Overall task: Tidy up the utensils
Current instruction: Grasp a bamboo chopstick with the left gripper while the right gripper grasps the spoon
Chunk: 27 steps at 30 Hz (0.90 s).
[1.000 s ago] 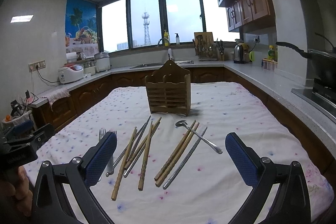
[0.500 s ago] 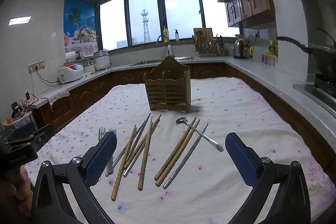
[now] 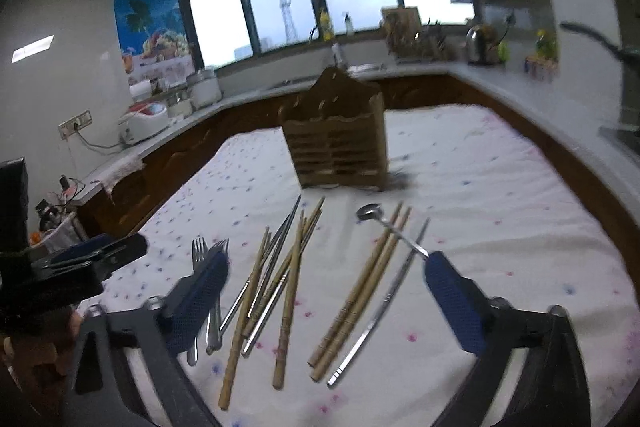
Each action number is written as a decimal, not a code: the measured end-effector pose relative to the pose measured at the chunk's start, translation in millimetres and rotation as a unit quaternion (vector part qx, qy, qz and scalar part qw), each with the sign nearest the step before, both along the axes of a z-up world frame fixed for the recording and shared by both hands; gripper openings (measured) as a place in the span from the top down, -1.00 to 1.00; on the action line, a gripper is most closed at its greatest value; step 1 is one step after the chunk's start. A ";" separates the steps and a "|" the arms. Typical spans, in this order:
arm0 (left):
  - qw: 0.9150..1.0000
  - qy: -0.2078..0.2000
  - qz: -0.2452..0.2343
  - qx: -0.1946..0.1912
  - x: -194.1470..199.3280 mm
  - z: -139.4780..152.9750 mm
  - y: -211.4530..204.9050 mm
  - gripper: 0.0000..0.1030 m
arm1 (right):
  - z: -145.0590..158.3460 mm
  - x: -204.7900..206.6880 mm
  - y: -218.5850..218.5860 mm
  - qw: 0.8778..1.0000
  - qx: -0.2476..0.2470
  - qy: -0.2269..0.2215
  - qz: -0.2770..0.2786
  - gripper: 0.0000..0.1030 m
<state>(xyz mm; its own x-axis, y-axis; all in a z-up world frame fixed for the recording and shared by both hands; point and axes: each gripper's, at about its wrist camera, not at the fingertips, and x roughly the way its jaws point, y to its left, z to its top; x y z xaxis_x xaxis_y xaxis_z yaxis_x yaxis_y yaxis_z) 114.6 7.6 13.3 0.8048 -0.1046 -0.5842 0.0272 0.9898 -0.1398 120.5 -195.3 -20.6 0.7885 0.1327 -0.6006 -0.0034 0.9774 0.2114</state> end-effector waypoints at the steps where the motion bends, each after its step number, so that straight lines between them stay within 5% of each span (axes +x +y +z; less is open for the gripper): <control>1: 1.000 0.008 -0.005 0.001 9.9 0.8 -1.5 -0.84 | -3.8 8.1 -1.2 1.000 0.001 0.013 -0.002 -0.52; 9: 0.996 0.075 -0.043 -0.016 73.0 -9.4 -10.7 -0.34 | -33.0 46.2 -24.8 0.995 0.015 0.093 -0.019 0.25; 16: 0.990 0.126 -0.061 -0.019 117.0 -29.2 -16.0 -0.17 | -48.2 76.3 -48.4 0.992 -0.004 0.119 -0.041 0.34; 27: 0.983 0.165 -0.077 -0.012 168.8 -54.3 -30.6 -0.11 | -65.0 142.7 -43.9 0.985 -0.047 0.160 0.043 0.53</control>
